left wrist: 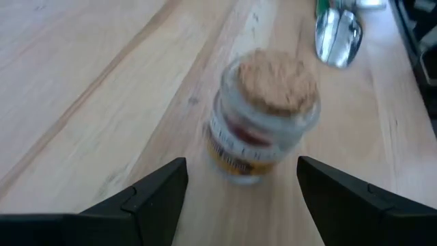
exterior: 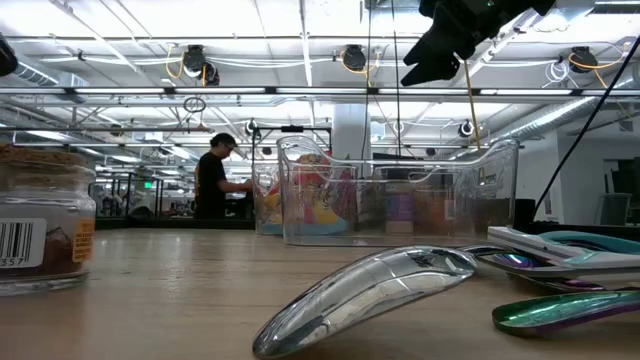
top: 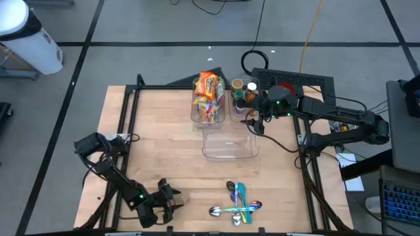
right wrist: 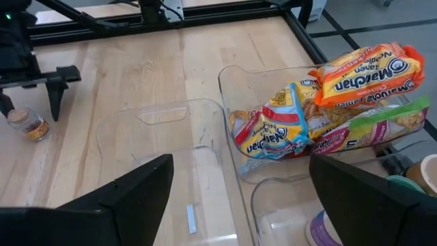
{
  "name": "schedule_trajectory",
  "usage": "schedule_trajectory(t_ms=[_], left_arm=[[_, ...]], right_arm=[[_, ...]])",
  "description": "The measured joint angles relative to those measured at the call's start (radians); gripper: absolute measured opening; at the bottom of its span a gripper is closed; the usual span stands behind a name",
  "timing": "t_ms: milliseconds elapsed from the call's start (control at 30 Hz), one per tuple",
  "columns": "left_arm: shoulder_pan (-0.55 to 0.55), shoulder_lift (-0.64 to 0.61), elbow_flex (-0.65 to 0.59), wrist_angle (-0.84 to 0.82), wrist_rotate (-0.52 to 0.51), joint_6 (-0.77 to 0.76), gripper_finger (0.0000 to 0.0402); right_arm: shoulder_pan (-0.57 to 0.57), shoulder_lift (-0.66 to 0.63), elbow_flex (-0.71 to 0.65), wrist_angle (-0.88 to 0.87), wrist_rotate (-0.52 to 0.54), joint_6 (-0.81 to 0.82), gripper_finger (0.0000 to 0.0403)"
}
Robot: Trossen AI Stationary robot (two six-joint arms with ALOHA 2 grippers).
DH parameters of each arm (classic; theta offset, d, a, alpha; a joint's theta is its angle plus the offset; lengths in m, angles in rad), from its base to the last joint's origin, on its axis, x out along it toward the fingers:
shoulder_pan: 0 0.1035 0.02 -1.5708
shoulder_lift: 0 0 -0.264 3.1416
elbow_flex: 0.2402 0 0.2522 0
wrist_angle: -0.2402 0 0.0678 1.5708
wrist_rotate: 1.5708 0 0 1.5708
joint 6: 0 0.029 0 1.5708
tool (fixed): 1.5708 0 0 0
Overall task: Pick & Place Food Item
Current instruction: Put the brown seasoning bottle into the right transparent bin
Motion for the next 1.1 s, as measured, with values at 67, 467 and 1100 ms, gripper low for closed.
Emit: schedule_trajectory(t_ms=[67, 467, 1100], left_arm=[[0.011, 0.024, 0.000, 0.044, -0.024, 0.012, 0.0285], [0.066, 0.134, 0.005, 0.261, -0.045, 0.190, 0.0243], [0.486, -0.151, 0.136, -0.092, 0.319, 0.655, 0.0188]], right_arm=[[0.000, 0.000, 0.000, 0.004, 0.000, 0.000, 0.0334], [0.000, 0.000, 0.000, -0.001, 0.000, 0.000, 0.0334], [0.127, -0.001, 0.000, 0.023, -0.004, 0.032, 0.0334]])
